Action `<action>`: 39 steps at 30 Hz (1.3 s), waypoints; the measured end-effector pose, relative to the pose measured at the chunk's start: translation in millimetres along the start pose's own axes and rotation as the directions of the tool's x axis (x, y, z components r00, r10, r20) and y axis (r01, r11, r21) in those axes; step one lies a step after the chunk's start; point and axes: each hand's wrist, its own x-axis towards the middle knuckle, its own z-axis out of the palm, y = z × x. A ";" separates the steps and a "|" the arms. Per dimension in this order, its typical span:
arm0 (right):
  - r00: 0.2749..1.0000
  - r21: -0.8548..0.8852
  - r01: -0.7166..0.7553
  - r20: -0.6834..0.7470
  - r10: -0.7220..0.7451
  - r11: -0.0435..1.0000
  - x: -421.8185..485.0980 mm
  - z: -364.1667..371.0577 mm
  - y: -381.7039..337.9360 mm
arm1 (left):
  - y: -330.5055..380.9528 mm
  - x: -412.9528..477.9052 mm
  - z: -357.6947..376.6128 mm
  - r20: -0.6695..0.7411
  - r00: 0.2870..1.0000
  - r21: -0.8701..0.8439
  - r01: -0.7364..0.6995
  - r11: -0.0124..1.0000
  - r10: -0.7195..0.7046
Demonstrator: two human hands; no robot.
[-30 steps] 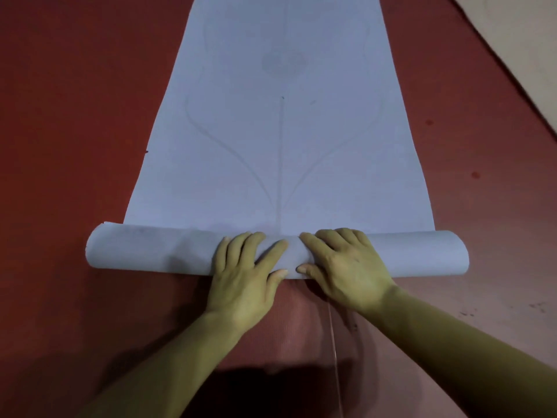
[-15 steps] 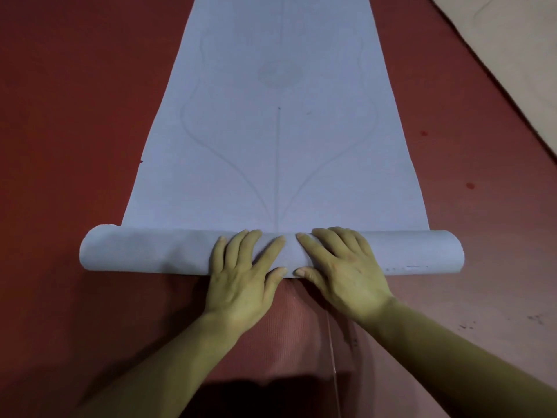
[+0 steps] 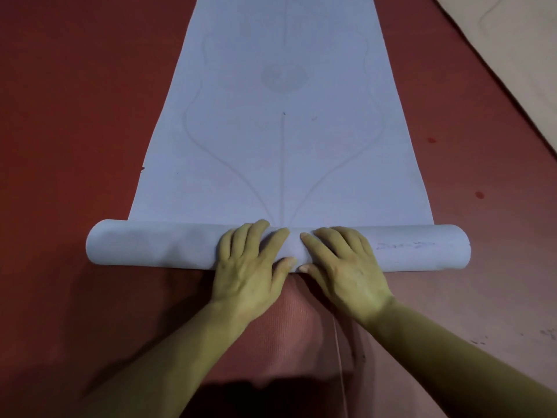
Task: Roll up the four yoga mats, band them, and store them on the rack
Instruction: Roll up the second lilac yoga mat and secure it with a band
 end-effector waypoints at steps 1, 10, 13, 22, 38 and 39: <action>1.000 0.006 0.010 -0.002 -0.010 1.000 3.3 -0.2 1.6 | -0.7 -3.0 1.6 0.001 1.000 -0.006 -0.008 1.000 0.008; 0.999 -0.015 -0.030 0.030 0.030 0.999 8.7 3.7 4.0 | -8.8 30.9 1.4 0.083 0.997 0.005 0.003 1.000 -0.003; 0.999 -0.025 -0.028 0.017 0.028 0.999 13.2 7.6 10.2 | -10.5 36.9 0.7 0.097 0.995 0.016 0.004 1.000 -0.005; 1.000 -0.043 -0.019 -0.010 0.018 0.999 42.5 11.8 22.9 | -16.3 43.7 12.8 0.045 0.999 0.012 -0.024 1.000 0.023; 0.986 -0.050 -0.069 0.147 0.076 0.996 79.8 -8.4 23.3 | -20.3 60.6 9.7 0.071 0.982 -0.015 0.174 0.985 -0.172; 0.986 -0.055 -0.073 0.145 0.080 0.996 81.9 -6.9 26.3 | -21.5 66.4 11.8 0.068 0.983 -0.015 0.174 0.985 -0.173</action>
